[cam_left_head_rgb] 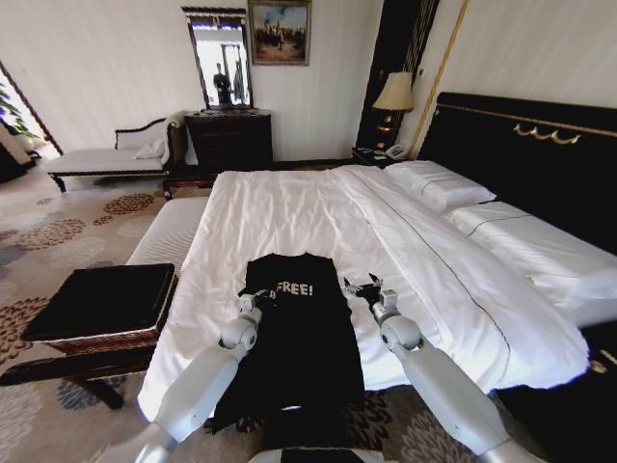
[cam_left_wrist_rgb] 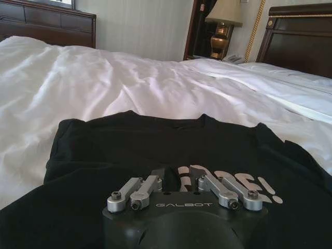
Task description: Fold the clothes on the bed and place them into the basket.
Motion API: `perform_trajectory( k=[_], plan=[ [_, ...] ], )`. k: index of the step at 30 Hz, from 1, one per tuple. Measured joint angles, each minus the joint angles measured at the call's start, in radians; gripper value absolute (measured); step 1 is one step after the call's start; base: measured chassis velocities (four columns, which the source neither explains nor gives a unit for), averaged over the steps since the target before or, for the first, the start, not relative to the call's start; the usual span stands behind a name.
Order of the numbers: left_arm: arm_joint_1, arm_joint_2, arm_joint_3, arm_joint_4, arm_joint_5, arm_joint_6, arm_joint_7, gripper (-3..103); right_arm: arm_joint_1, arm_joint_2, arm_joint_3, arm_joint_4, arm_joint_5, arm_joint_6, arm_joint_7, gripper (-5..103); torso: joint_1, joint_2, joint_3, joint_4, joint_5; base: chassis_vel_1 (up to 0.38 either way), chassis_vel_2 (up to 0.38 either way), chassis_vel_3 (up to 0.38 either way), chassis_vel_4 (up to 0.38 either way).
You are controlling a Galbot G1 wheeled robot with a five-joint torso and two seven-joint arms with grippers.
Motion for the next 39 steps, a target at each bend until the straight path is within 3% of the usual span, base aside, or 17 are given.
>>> perform_trajectory(
  k=[3,6,9,10,15,19,26,39],
  plan=[
    [0.018,0.016,0.0,-0.037,-0.002,0.006,-0.019,43,0.0,0.004,-0.004,-0.001,0.003,0.001,0.0,100,0.0,0.0,0.0,0.0001,0.0,0.0,0.0,0.0,0.0],
    [0.037,0.028,-0.005,-0.071,-0.002,0.008,-0.038,48,0.0,0.008,-0.008,-0.003,0.008,0.003,0.001,100,0.0,0.0,0.0,0.0001,-0.0002,0.0,0.0,0.0,0.0],
    [0.084,0.047,-0.051,-0.131,-0.003,0.006,-0.062,65,0.002,0.019,-0.013,-0.012,0.01,0.025,0.006,100,0.0,0.0,0.0,0.0001,-0.0002,0.0,0.0,0.0,0.0],
    [0.084,0.047,-0.051,-0.131,-0.003,0.006,-0.062,65,0.002,0.019,-0.013,-0.012,0.01,0.025,0.006,100,0.0,0.0,0.0,0.0001,-0.0002,0.0,0.0,0.0,0.0],
    [0.173,0.071,-0.198,-0.212,-0.019,0.003,-0.07,86,-0.012,0.03,-0.007,-0.031,-0.009,0.061,-0.011,100,0.0,0.0,0.0,0.0003,-0.0002,0.0,0.0,0.0,0.0],
    [0.219,0.081,-0.29,-0.255,-0.034,0.003,-0.069,97,-0.026,0.045,0.001,-0.043,-0.007,0.085,-0.02,100,0.0,0.0,0.0,0.0001,-0.0002,0.0,0.0,0.0,0.0],
    [0.25,0.1,-0.364,-0.281,-0.064,0.003,-0.067,100,-0.035,0.06,0.001,-0.042,-0.002,0.087,-0.019,100,0.0,0.0,0.0,0.0004,-0.0002,-0.006,0.004,0.006,-0.009],
    [0.27,0.092,-0.382,-0.273,-0.089,0.007,-0.057,100,-0.012,0.05,-0.012,-0.046,0.017,0.06,-0.003,100,0.001,-0.001,0.0,0.0002,0.0,-0.097,0.088,0.087,-0.093]
  ],
)
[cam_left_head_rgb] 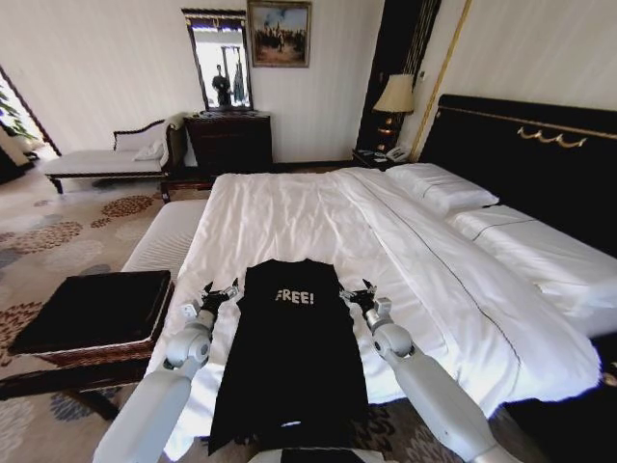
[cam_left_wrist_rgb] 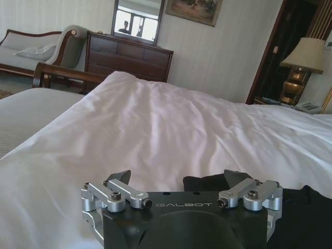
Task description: Fold the clothes on the bed and place them into the basket.
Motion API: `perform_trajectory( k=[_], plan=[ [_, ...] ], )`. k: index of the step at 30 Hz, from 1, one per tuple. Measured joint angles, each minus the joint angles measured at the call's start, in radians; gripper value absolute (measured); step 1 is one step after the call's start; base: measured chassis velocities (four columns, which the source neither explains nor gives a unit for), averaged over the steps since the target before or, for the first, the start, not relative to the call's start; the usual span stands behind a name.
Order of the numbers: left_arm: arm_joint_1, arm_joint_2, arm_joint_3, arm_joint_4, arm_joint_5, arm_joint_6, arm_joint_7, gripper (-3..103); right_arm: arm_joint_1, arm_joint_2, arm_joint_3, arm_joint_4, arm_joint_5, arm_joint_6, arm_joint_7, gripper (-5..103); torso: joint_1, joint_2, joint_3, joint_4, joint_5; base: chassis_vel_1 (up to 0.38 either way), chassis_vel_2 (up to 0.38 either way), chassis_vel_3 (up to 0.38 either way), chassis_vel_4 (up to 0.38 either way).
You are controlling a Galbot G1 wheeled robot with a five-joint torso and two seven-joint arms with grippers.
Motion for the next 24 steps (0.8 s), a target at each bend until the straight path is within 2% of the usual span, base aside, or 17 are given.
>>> perform_trajectory(
  k=[3,4,7,8,9,12,15,18,20,24],
  plan=[
    [-0.028,-0.003,0.01,0.029,-0.042,0.011,-0.002,100,0.037,-0.009,-0.011,-0.008,0.122,-0.045,0.001,100,0.0,0.0,0.0,0.0,-0.0001,0.0,0.0,0.0,0.0],
    [-0.028,-0.003,0.01,0.029,-0.042,0.011,-0.002,100,0.037,-0.009,-0.011,-0.008,0.122,-0.045,0.001,100,0.0,0.0,0.0,0.0,-0.0001,0.0,0.0,0.0,0.0],
    [-0.08,-0.011,0.033,0.084,-0.084,0.02,-0.003,100,0.129,-0.003,-0.019,-0.054,0.338,-0.119,0.006,100,-0.002,0.001,-0.001,-0.0002,0.0,0.0,0.0,0.0,0.0],
    [-0.1,-0.013,0.044,0.102,-0.098,0.023,-0.001,100,0.161,0.0,-0.021,-0.074,0.378,-0.131,0.002,100,-0.002,0.001,-0.001,-0.0001,-0.0001,0.0,0.0,0.0,0.0],
    [-0.1,-0.013,0.044,0.102,-0.098,0.023,-0.001,100,0.161,0.0,-0.021,-0.074,0.378,-0.131,0.002,100,-0.002,0.001,-0.001,-0.0001,-0.0001,0.0,0.0,0.0,0.0],
    [-0.167,-0.027,0.077,0.169,-0.129,0.029,0.007,100,0.276,0.017,-0.026,-0.168,0.504,-0.201,-0.022,100,-0.002,0.001,-0.001,0.0,-0.0003,0.0,0.0,0.0,0.0],
    [-0.193,-0.035,0.088,0.195,-0.131,0.029,0.012,100,0.318,0.028,-0.032,-0.242,0.505,-0.207,-0.039,100,-0.001,0.001,0.0,0.0003,-0.0002,0.0,0.0,0.0,0.0],
    [-0.204,-0.039,0.096,0.213,-0.131,0.029,0.021,100,0.346,0.026,-0.054,-0.325,0.431,-0.19,-0.08,100,-0.001,0.0,0.0,0.0001,0.0002,0.0,0.0,0.0,0.0],
    [-0.204,-0.04,0.099,0.228,-0.122,0.026,0.036,100,0.36,0.03,-0.077,-0.388,0.348,-0.174,-0.106,100,-0.001,0.0,0.0,-0.0005,-0.0002,0.0,0.0,0.0,0.0],
    [-0.206,-0.044,0.098,0.246,-0.118,0.022,0.046,100,0.378,0.055,-0.088,-0.458,0.301,-0.164,-0.12,100,-0.002,0.0,0.0,-0.0003,0.0,0.0,0.0,0.0,0.0]
  ],
)
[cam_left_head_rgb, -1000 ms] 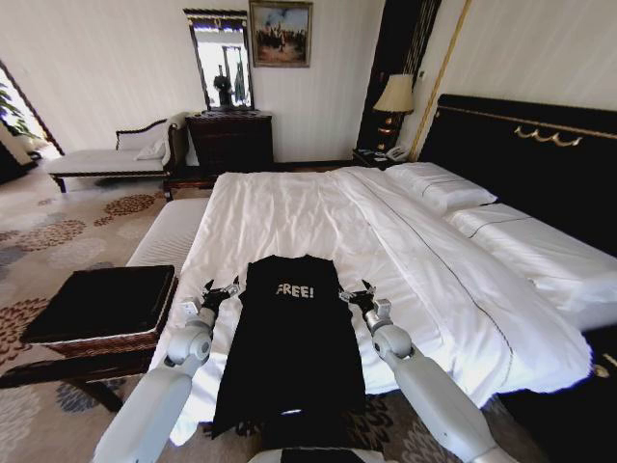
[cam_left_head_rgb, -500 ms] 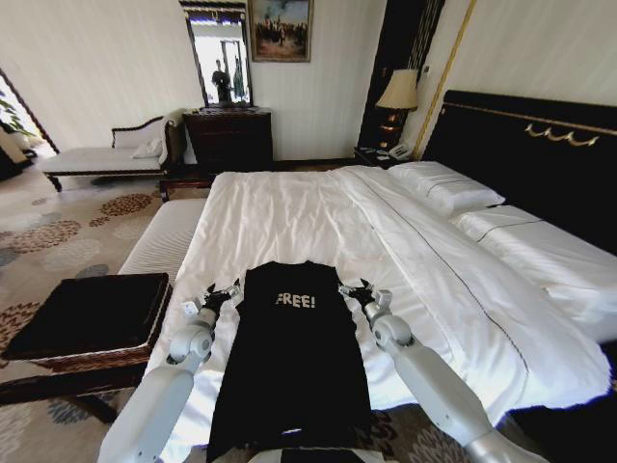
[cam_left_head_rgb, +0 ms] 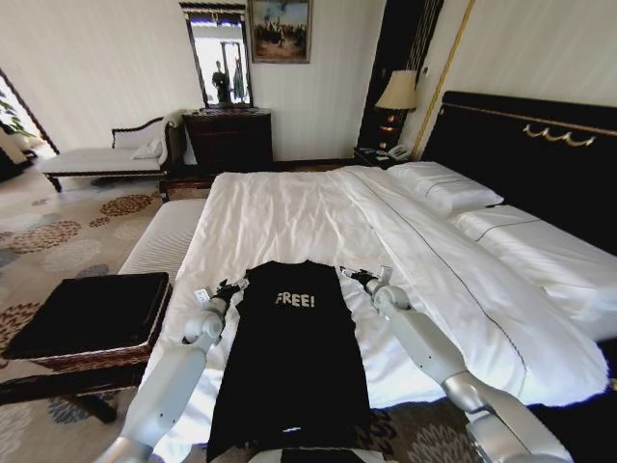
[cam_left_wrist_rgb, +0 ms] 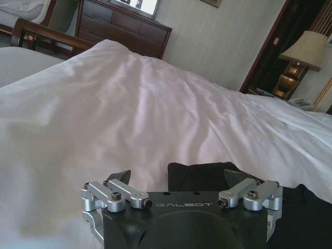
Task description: Fold the clothes on the bed and place them into the basket.
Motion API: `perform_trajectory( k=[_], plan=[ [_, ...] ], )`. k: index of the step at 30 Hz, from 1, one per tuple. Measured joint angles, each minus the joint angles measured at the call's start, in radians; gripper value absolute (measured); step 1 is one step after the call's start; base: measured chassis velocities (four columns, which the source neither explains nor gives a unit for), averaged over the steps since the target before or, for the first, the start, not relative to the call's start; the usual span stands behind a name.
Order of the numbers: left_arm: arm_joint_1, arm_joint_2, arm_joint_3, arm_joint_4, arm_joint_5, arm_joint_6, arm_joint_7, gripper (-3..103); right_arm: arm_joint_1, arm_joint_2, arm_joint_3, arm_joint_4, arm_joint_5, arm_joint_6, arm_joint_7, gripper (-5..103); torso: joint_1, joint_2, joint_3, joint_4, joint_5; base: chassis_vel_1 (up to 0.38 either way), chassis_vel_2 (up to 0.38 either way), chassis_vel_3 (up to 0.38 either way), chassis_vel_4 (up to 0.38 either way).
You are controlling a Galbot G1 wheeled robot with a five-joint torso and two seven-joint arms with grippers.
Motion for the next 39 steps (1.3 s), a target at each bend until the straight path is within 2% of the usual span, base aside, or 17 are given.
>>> perform_trajectory(
  k=[8,20,28,31,34,35,39],
  plan=[
    [0.003,-0.006,-0.01,0.01,0.0,-0.004,0.009,100,0.022,0.018,-0.025,-0.082,-0.1,0.035,-0.033,100,0.001,0.0,0.0,0.0003,-0.0002,0.0,0.0,0.0,0.0],
    [0.027,0.001,-0.034,0.009,-0.003,-0.01,0.027,100,-0.028,-0.025,-0.113,0.071,-0.227,0.05,-0.047,100,0.0,0.0,0.0,0.0002,-0.0001,0.0,0.0,0.0,0.0],
    [0.038,0.008,-0.038,0.002,-0.003,-0.011,0.028,100,-0.03,-0.028,-0.168,0.102,-0.256,0.058,-0.046,100,0.0,0.0,0.0,0.0004,-0.0002,0.0,0.0,0.0,0.0],
    [0.033,0.01,-0.037,0.005,-0.006,-0.011,0.03,100,-0.028,-0.021,-0.162,0.102,-0.236,0.058,-0.044,100,0.0,0.0,0.0,0.0003,-0.0001,0.0,0.0,0.0,0.0],
    [0.008,0.007,-0.03,0.022,-0.023,-0.011,0.034,100,-0.002,-0.004,-0.123,0.085,-0.108,0.055,-0.036,100,0.0,0.0,0.0,0.0002,-0.0003,0.0,0.0,0.0,0.0],
    [0.008,0.007,-0.03,0.022,-0.023,-0.011,0.034,100,-0.002,-0.004,-0.123,0.085,-0.108,0.055,-0.036,100,0.0,0.0,0.0,0.0002,-0.0003,0.0,0.0,0.0,0.0],
    [-0.042,-0.011,-0.009,0.075,-0.053,-0.005,0.04,100,0.049,0.024,-0.104,0.005,0.019,0.045,-0.043,100,0.0,0.0,0.0,0.0001,-0.0002,0.0,0.0,0.0,0.0]
  ],
)
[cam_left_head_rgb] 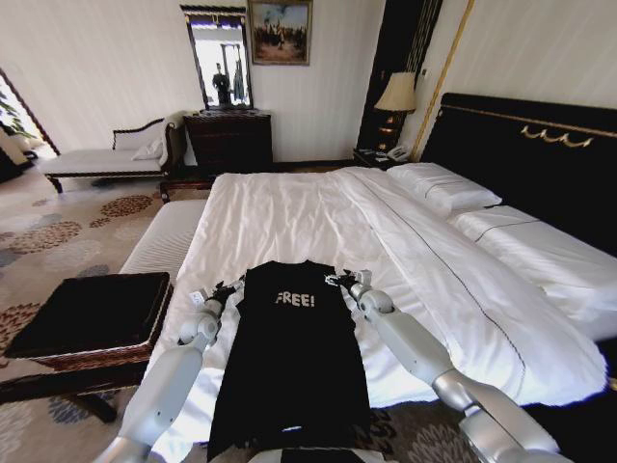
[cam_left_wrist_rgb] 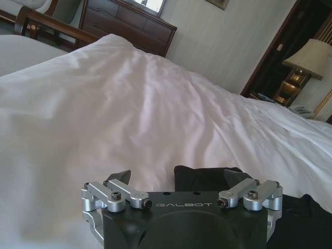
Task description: Fold the clothes on the bed and place them into the basket.
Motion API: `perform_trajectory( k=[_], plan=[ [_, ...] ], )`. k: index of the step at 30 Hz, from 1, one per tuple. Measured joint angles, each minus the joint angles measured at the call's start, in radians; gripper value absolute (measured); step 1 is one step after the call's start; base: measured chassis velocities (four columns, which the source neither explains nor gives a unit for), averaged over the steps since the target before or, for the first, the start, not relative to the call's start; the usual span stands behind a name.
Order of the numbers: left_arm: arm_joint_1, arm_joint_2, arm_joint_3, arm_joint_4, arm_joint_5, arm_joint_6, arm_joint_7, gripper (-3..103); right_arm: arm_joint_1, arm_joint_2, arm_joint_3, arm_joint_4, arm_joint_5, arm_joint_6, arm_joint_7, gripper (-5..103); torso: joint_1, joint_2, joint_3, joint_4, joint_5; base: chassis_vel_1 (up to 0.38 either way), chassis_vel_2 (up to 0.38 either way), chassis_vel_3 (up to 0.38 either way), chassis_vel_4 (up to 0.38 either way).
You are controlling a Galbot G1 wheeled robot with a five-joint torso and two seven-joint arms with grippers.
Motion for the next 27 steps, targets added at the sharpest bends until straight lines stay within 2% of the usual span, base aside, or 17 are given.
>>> perform_trajectory(
  k=[3,4,6,12,13,15,18,20,21,23,24,27],
  plan=[
    [-0.018,-0.008,0.008,0.021,-0.005,0.002,0.001,100,0.015,0.012,0.0,-0.03,0.017,-0.003,-0.007,100,0.0,0.0,0.0,0.0,0.0001,0.0,0.0,0.0,0.0],
    [-0.044,-0.019,0.019,0.047,-0.011,0.004,0.004,103,0.03,0.027,-0.001,-0.062,0.022,-0.004,-0.019,100,0.0,0.0,0.0,0.0,-0.0001,0.0,0.0,0.0,0.0],
    [-0.082,-0.027,0.036,0.089,-0.028,0.01,0.008,100,0.046,0.053,-0.003,-0.102,0.021,-0.004,-0.028,100,0.0,0.0,0.0,-0.0001,0.0002,0.0,0.0,0.0,0.0],
    [-0.134,-0.033,0.081,0.158,-0.033,0.012,0.019,98,0.069,0.09,0.004,-0.169,-0.002,0.005,-0.031,100,0.0,0.0,0.0,0.0002,0.0001,0.0,0.0,0.0,0.0],
    [-0.145,-0.038,0.088,0.177,-0.032,0.012,0.021,98,0.074,0.098,0.009,-0.185,-0.002,0.008,-0.031,103,0.0,0.0,0.0,0.0002,0.0,0.0,0.0,0.0,0.0],
    [-0.152,-0.045,0.09,0.191,-0.031,0.012,0.023,98,0.076,0.104,0.012,-0.195,0.001,0.009,-0.03,100,0.0,0.0,0.0,0.0001,0.0,0.0,0.0,0.0,0.0],
    [-0.171,-0.066,0.092,0.225,-0.029,0.012,0.029,97,0.078,0.106,0.014,-0.2,0.005,0.011,-0.03,85,0.0,0.0,0.0,0.0001,0.0,0.0,0.0,0.0,0.0],
    [-0.179,-0.073,0.094,0.235,-0.026,0.011,0.036,96,0.079,0.105,0.014,-0.2,0.005,0.011,-0.03,85,0.0,0.0,0.0,0.0001,0.0001,0.0,0.0,0.0,0.0],
    [-0.192,-0.084,0.096,0.255,-0.023,0.011,0.041,96,0.08,0.105,0.014,-0.2,0.005,0.011,-0.03,79,0.0,0.0,0.0,0.0,0.0002,0.0,0.0,0.0,0.0],
    [-0.216,-0.107,0.097,0.299,-0.021,0.01,0.043,90,0.08,0.104,0.012,-0.2,0.006,0.011,-0.029,68,0.0,0.0,0.0,-0.0001,0.0,0.0,0.0,0.0,0.0],
    [-0.216,-0.107,0.097,0.299,-0.021,0.01,0.043,90,0.08,0.104,0.012,-0.2,0.006,0.011,-0.029,68,0.0,0.0,0.0,-0.0001,0.0,0.0,0.0,0.0,0.0],
    [-0.235,-0.12,0.097,0.337,-0.017,0.009,0.043,80,0.077,0.102,0.01,-0.191,0.007,0.01,-0.026,52,0.0,0.0,0.0,-0.0001,0.0001,0.0,0.0,0.0,0.0]
  ],
)
